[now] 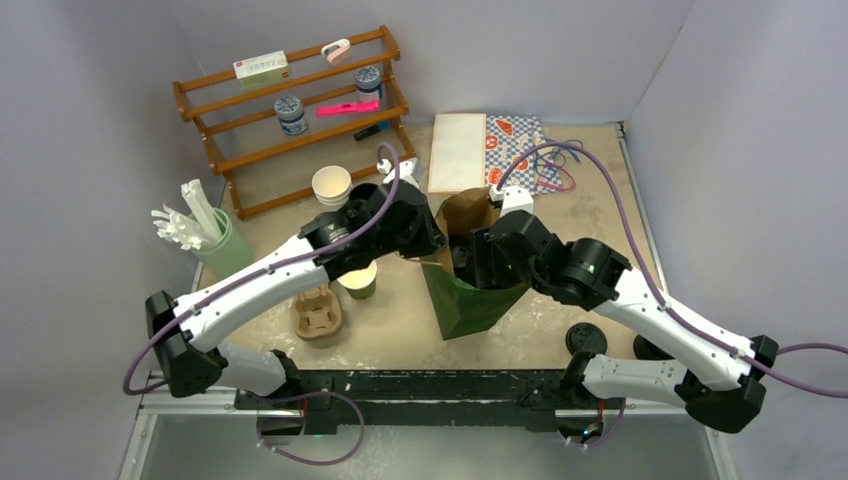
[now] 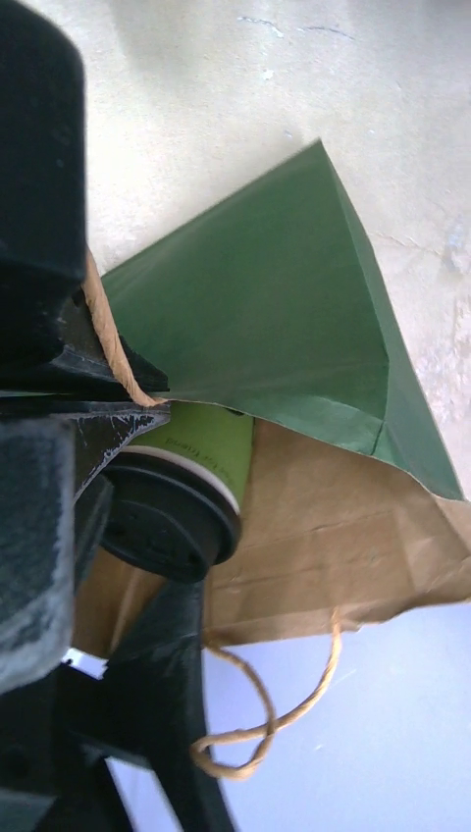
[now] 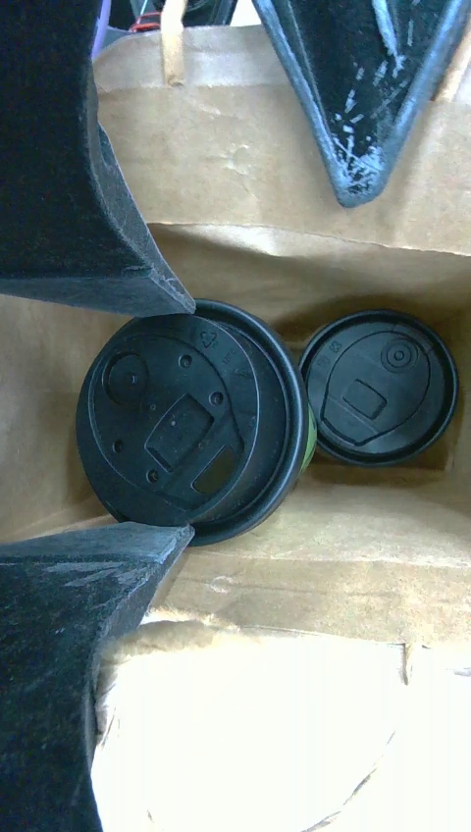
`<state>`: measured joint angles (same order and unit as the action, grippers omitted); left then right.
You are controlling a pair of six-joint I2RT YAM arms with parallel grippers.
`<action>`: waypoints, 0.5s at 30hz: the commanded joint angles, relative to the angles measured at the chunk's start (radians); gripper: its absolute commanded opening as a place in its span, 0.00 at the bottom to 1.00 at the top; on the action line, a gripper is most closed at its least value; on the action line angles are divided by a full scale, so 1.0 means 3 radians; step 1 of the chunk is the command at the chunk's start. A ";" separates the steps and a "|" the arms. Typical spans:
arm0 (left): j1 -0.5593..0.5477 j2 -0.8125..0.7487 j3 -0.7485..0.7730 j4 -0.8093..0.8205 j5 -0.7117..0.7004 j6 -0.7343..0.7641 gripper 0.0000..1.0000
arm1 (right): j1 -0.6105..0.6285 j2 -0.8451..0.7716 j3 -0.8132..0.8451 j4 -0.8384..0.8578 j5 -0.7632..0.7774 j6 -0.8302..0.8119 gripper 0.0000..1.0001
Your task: Pack the takeout coffee
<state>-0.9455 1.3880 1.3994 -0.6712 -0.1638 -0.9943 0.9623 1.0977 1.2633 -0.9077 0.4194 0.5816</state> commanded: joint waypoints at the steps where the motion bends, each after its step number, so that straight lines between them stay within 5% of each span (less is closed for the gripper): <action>1: -0.0058 -0.0366 -0.0228 0.0811 -0.0126 0.0421 0.00 | 0.0013 -0.0153 -0.0172 0.0473 0.0044 -0.0339 0.00; 9: -0.0061 -0.0437 -0.0233 0.1279 -0.0247 0.0804 0.00 | 0.0013 -0.0125 -0.0016 0.0749 0.0075 -0.0676 0.00; 15: -0.0060 -0.0562 -0.0681 0.1750 -0.0264 0.0935 0.00 | 0.0009 -0.0320 -0.0299 0.0814 0.0074 -0.0697 0.00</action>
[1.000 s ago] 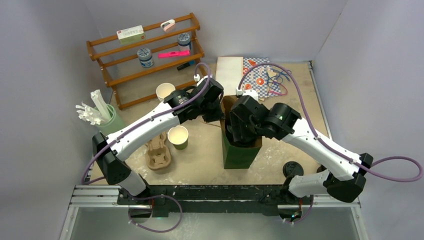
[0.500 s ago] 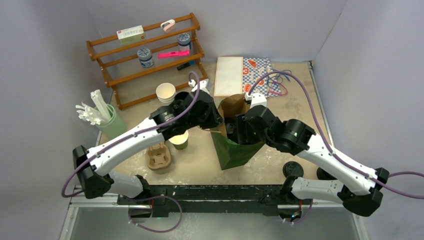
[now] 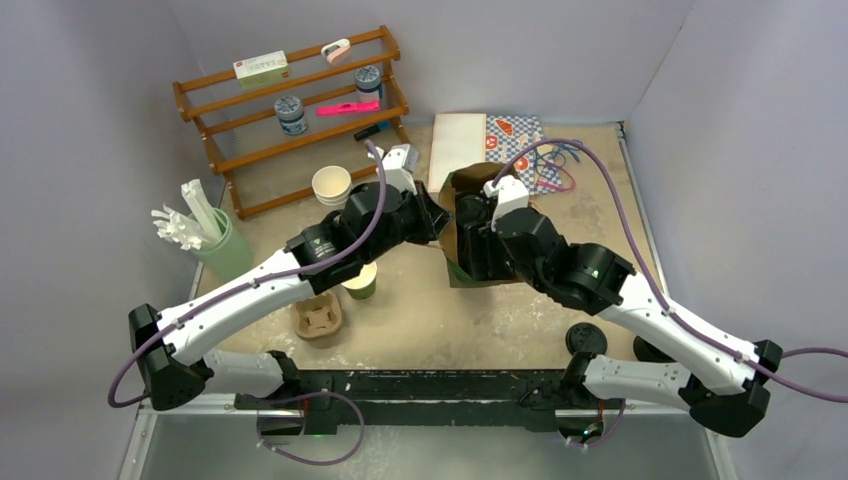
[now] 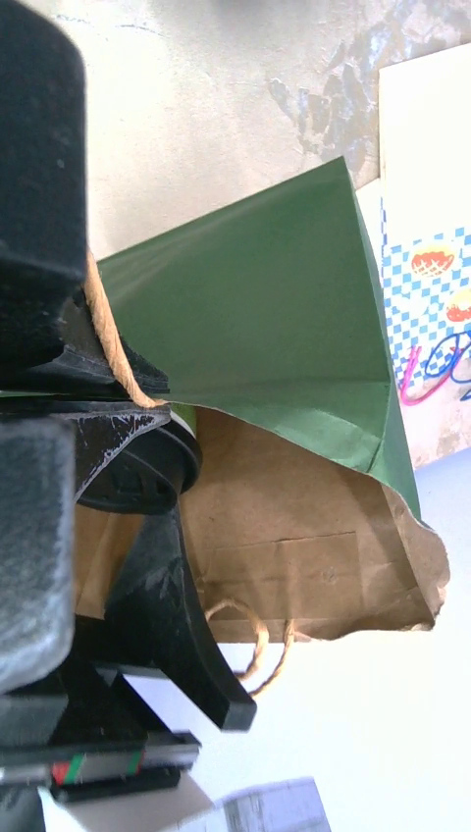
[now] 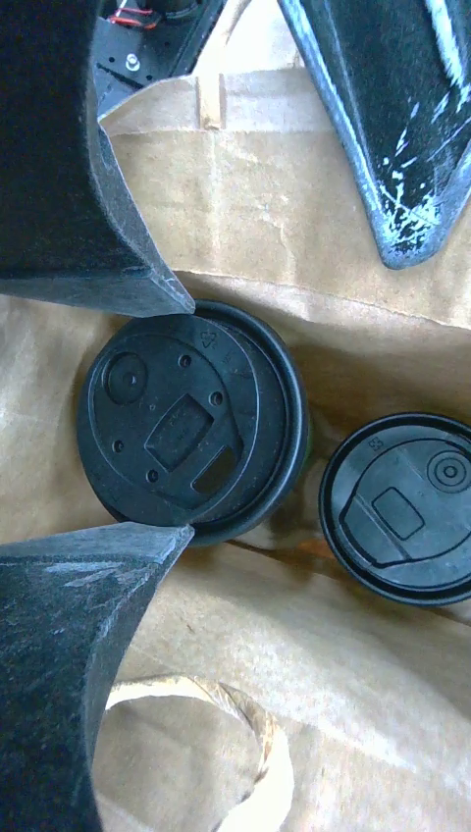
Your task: Pack the takeout coffee
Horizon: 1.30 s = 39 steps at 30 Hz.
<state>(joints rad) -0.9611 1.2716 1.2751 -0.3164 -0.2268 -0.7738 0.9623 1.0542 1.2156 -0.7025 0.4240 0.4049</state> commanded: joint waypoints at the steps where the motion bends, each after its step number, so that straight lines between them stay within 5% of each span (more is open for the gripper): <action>1: -0.0007 -0.0198 -0.0402 0.0705 -0.0030 0.0267 0.00 | 0.0013 -0.0223 -0.0226 0.0138 0.0077 -0.0104 0.00; 13: -0.0008 -0.0367 -0.1053 0.1413 0.0357 0.0562 0.00 | 0.0013 -0.0459 -0.0992 0.0390 0.0162 0.0064 0.00; 39: -0.0007 -0.0402 -0.0982 0.1083 0.0868 0.0781 0.00 | 0.0008 0.0106 -0.1395 0.1279 -0.0024 0.0249 0.00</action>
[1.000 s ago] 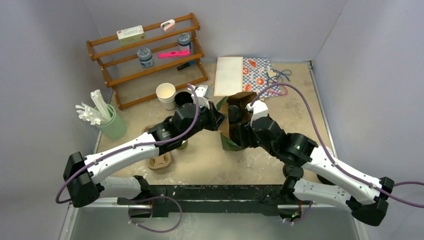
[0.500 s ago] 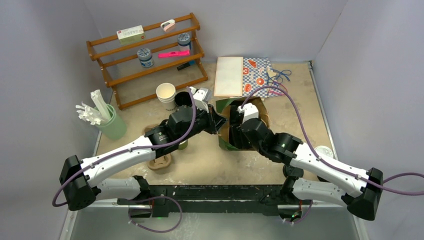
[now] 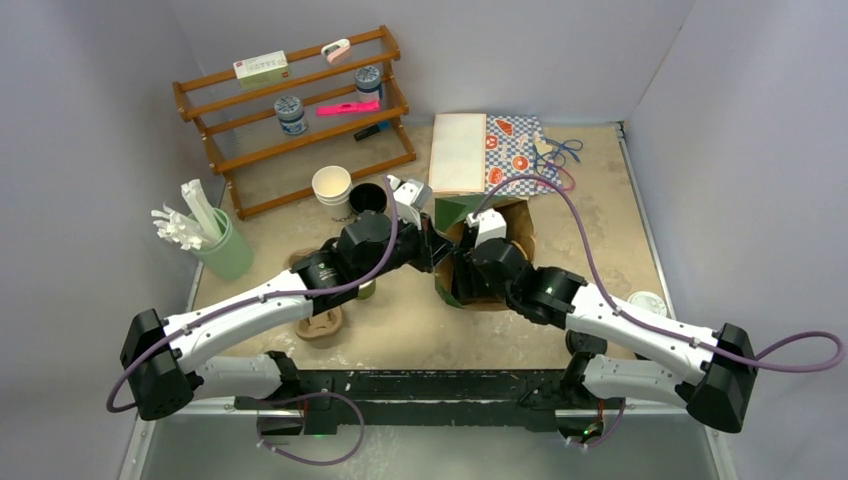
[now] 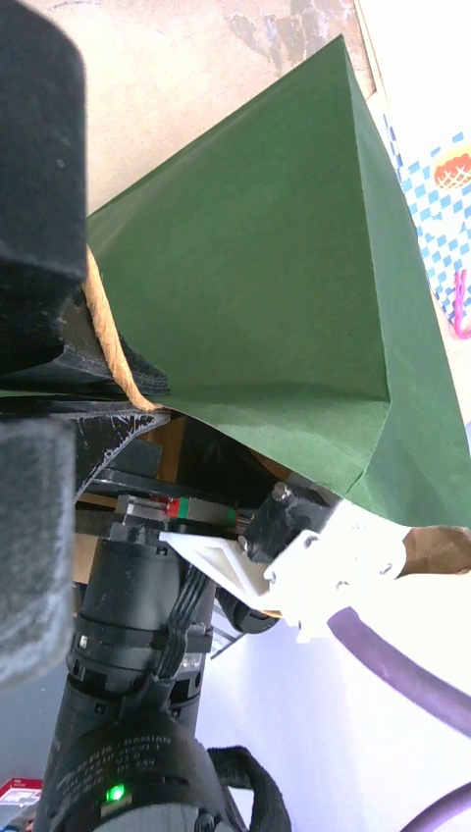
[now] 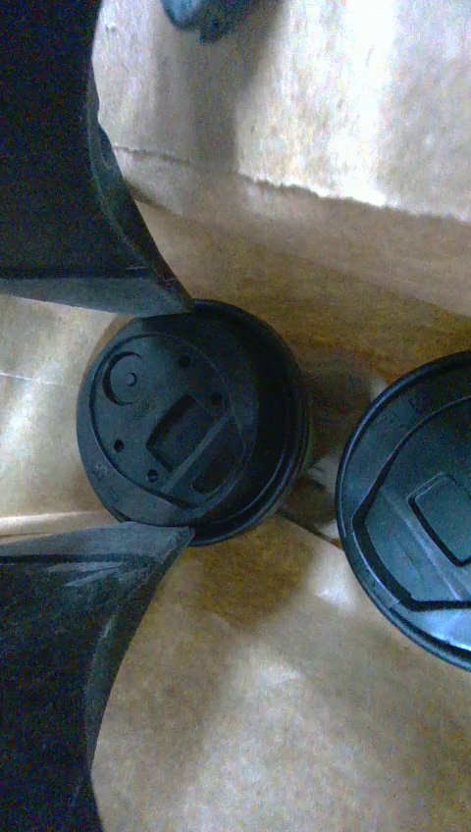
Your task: Pack the takeout coffee
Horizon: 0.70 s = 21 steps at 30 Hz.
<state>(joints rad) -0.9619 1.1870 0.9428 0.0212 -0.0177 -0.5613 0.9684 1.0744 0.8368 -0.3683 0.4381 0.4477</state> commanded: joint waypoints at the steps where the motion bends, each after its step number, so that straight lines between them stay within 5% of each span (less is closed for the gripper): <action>1: -0.0002 -0.0148 0.0129 -0.0063 0.0165 0.0080 0.00 | -0.0014 0.0016 -0.0166 0.0197 -0.0074 0.0123 0.00; 10: 0.0000 -0.0352 0.0037 -0.0252 0.0094 0.0119 0.00 | -0.0012 -0.0435 -0.0466 0.0504 0.0231 -0.0031 0.00; 21: -0.0004 -0.0370 0.0072 -0.0431 0.0151 0.0205 0.00 | -0.0013 -0.0296 -0.0423 0.0480 0.0206 -0.0117 0.00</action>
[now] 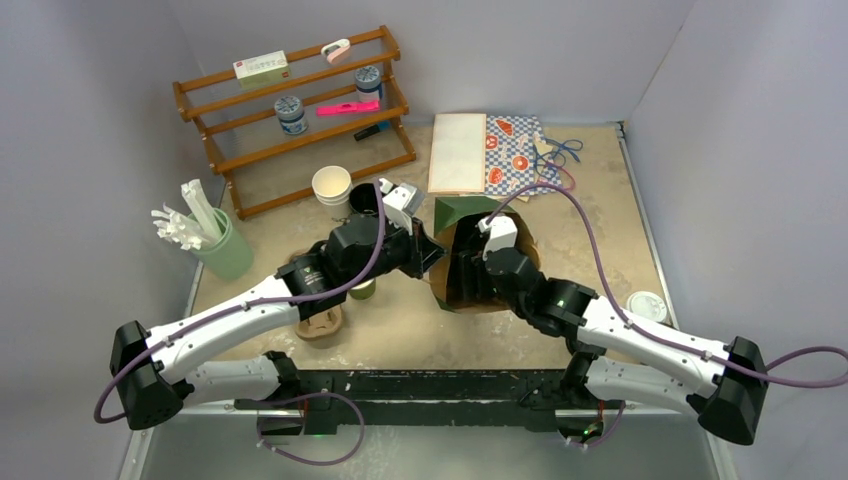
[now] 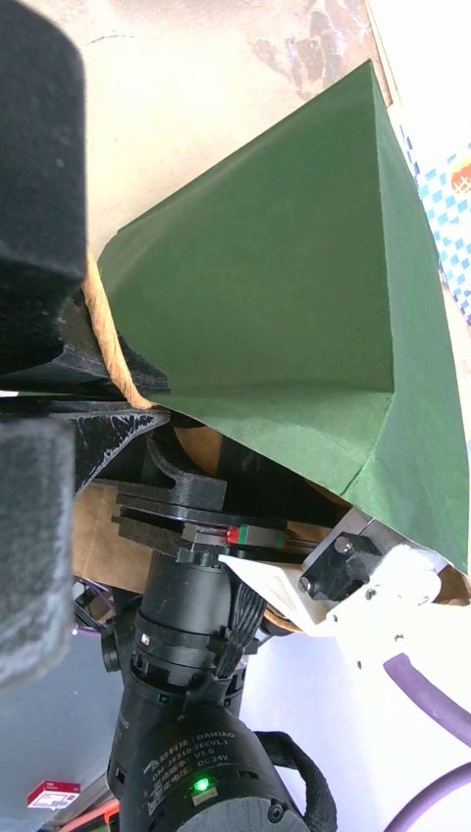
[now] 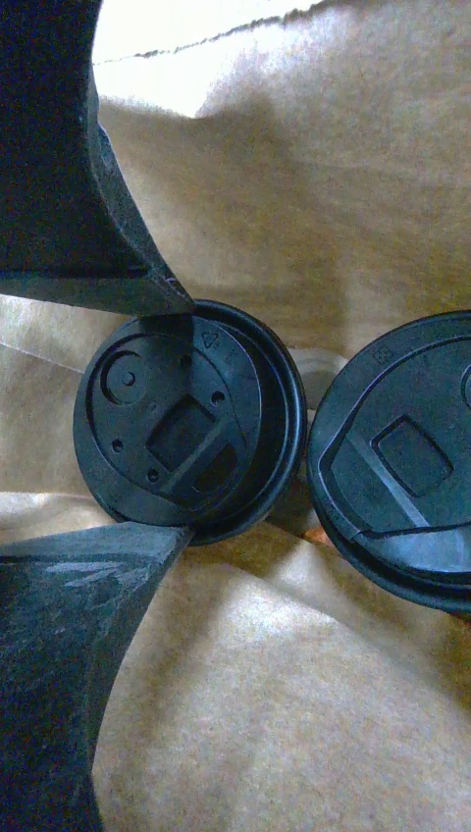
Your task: Pack the takeout coffee
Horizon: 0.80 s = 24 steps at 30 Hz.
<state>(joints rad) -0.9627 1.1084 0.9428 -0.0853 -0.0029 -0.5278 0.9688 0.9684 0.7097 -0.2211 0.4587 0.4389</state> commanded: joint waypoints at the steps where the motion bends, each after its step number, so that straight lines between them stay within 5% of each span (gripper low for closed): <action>1: 0.0002 -0.0105 0.0078 -0.0098 0.0102 0.0088 0.00 | -0.0013 0.0071 0.0003 -0.0010 0.0090 -0.0077 0.00; 11: 0.0003 -0.0133 0.0044 -0.0120 0.0197 0.0101 0.00 | -0.0013 0.0059 -0.0050 0.0296 -0.0184 0.0004 0.00; 24: 0.0003 -0.0259 -0.0005 -0.0201 0.0052 -0.0029 0.00 | -0.0013 0.0178 -0.0144 0.0630 0.0255 -0.0232 0.00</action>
<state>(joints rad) -0.9623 1.0801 0.9424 -0.1478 0.0067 -0.5144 0.9707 1.0241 0.7044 -0.1127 0.4377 0.4252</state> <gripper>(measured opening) 0.024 0.713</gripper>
